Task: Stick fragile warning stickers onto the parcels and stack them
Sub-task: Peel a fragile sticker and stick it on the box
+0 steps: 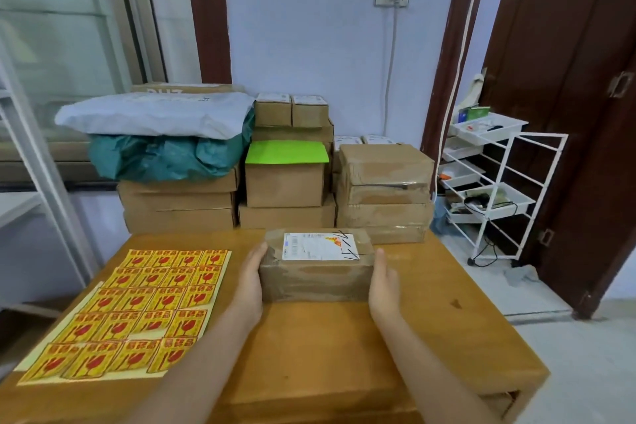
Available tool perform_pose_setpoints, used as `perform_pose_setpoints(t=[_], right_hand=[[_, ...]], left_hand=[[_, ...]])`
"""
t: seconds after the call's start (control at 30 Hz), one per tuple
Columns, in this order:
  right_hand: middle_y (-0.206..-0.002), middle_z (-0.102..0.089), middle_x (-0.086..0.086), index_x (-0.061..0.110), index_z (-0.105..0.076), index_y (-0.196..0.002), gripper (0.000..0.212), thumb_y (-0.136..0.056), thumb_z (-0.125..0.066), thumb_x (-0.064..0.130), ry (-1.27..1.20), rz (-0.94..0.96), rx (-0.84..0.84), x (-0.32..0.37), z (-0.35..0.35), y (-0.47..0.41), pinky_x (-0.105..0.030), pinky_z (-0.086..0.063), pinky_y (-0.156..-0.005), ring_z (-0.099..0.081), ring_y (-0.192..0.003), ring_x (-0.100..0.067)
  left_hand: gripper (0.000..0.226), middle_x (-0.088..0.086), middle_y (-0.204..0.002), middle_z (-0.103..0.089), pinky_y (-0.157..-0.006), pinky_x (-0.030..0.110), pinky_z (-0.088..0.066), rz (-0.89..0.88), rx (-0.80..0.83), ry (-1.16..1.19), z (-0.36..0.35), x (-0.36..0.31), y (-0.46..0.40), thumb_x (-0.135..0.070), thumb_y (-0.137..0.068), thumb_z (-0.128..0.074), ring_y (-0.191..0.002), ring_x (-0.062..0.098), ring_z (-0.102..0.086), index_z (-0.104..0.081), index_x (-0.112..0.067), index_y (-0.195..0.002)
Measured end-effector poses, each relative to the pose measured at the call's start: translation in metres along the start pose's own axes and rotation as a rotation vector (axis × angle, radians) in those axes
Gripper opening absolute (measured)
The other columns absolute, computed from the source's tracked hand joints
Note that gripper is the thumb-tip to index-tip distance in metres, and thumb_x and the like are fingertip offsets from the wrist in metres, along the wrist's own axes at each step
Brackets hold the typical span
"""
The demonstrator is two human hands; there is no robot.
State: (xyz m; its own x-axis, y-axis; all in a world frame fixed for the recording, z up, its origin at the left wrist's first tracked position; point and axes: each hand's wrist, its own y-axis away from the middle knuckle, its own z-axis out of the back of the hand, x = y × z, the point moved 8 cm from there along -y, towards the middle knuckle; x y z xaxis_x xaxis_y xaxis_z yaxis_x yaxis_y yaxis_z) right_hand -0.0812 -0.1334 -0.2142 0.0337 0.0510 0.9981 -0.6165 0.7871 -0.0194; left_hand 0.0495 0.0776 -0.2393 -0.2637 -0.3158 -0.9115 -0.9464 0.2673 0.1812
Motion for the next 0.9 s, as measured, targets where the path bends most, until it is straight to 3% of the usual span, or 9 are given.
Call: perform_pose_setpoints(t=[0.1,0.17,0.33,0.5,0.63,0.8,0.9], right_hand=[[-0.091,-0.066,0.010,0.026,-0.065,-0.091,0.038,-0.101,-0.032,0.044,0.028,0.072,0.002,-0.009,-0.004,-0.005,-0.031,-0.044,-0.086,-0.061,-0.095,-0.015],[-0.096,-0.068,0.004,0.020,-0.067,-0.098,0.039,-0.101,-0.034,0.040,0.054,0.081,0.000,-0.008,-0.005,-0.008,-0.033,-0.045,-0.087,-0.061,-0.097,-0.016],[-0.106,-0.068,-0.002,0.012,-0.067,-0.109,0.042,-0.102,-0.035,0.038,0.076,0.106,0.014,-0.010,-0.005,-0.008,-0.038,-0.045,-0.095,-0.060,-0.102,-0.019],[-0.106,-0.067,-0.002,0.013,-0.065,-0.108,0.034,-0.102,-0.037,0.031,0.022,0.098,0.042,-0.011,-0.004,-0.008,-0.024,-0.043,-0.078,-0.059,-0.100,-0.016],[-0.108,-0.067,-0.006,0.007,-0.065,-0.111,0.037,-0.100,-0.038,0.030,0.017,0.104,0.032,-0.016,-0.004,-0.013,-0.037,-0.046,-0.091,-0.059,-0.105,-0.023],[-0.107,-0.068,-0.005,0.009,-0.065,-0.110,0.065,-0.078,-0.035,0.057,0.005,0.117,0.037,-0.012,-0.006,-0.009,-0.043,-0.045,-0.097,-0.059,-0.105,-0.023],[-0.106,-0.067,-0.004,0.010,-0.065,-0.111,0.046,-0.095,-0.038,0.044,0.029,0.123,0.049,-0.013,-0.006,-0.010,-0.039,-0.045,-0.094,-0.059,-0.104,-0.022]], left_hand=[[0.059,0.007,-0.127,-0.060,-0.087,0.033,-0.047,-0.108,0.014,-0.001,0.003,-0.007,0.000,-0.042,-0.083,-0.063,-0.112,0.019,-0.058,-0.051,-0.016,-0.135],[0.050,0.008,-0.127,-0.059,-0.086,0.032,-0.047,-0.143,0.002,0.023,0.007,-0.007,-0.002,-0.033,-0.088,-0.058,-0.112,0.020,-0.058,-0.052,-0.013,-0.133],[0.024,-0.002,-0.117,-0.058,-0.094,0.034,-0.043,-0.213,-0.059,-0.049,0.009,-0.009,0.005,-0.034,-0.091,-0.057,-0.110,0.017,-0.054,-0.056,-0.028,-0.115],[0.030,0.010,-0.116,-0.062,-0.091,0.041,-0.045,-0.225,-0.072,0.008,0.012,-0.014,0.007,-0.041,-0.083,-0.059,-0.108,0.026,-0.058,-0.061,-0.021,-0.106],[0.009,0.001,-0.099,-0.063,-0.075,0.030,-0.046,-0.227,-0.108,0.006,0.013,-0.015,0.006,-0.025,-0.094,-0.055,-0.091,0.018,-0.059,-0.060,-0.021,-0.099],[0.012,-0.002,-0.094,-0.062,-0.070,0.027,-0.045,-0.240,-0.132,-0.022,0.012,-0.019,0.009,-0.024,-0.094,-0.055,-0.085,0.014,-0.058,-0.060,-0.017,-0.102],[0.015,-0.002,-0.095,-0.063,-0.070,0.026,-0.046,-0.228,-0.143,-0.029,0.013,-0.019,0.010,-0.027,-0.093,-0.056,-0.085,0.013,-0.059,-0.061,-0.017,-0.103]])
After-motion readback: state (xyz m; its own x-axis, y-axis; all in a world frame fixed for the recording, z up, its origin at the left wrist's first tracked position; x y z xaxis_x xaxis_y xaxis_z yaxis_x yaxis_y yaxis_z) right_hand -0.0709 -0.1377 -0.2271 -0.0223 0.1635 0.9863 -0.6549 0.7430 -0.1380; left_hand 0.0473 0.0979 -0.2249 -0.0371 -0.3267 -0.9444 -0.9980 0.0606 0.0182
